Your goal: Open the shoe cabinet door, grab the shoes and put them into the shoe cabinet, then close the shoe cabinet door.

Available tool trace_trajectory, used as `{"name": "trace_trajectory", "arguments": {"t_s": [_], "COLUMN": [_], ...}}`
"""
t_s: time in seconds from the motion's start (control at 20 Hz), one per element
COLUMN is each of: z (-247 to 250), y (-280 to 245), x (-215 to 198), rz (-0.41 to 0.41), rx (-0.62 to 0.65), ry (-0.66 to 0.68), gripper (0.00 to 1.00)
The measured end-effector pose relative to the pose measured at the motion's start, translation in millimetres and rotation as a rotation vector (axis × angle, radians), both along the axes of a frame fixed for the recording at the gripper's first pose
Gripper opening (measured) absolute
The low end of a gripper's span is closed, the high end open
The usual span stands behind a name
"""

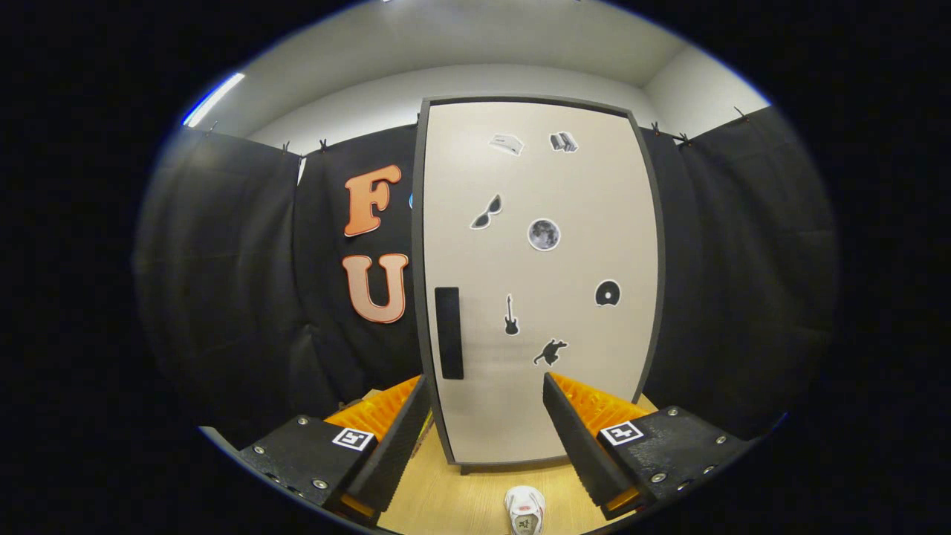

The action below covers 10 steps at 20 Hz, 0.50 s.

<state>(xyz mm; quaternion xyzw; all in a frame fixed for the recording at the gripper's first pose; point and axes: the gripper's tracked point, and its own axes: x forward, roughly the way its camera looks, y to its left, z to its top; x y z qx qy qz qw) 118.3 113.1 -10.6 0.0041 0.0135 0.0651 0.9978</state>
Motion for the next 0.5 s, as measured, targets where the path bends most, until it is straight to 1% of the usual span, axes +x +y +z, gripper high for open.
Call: {"name": "trace_trajectory", "arguments": {"t_s": [0.2, 0.4, 0.5], "z": [-1, -7, -8], "y": [29, 48, 52], "x": [41, 78, 96], "rz": [0.014, 0.011, 0.001], "rx": [0.001, 0.014, 0.001], "ry": [-0.011, 0.002, -0.001], "gripper": [0.95, 0.95, 0.95]}}
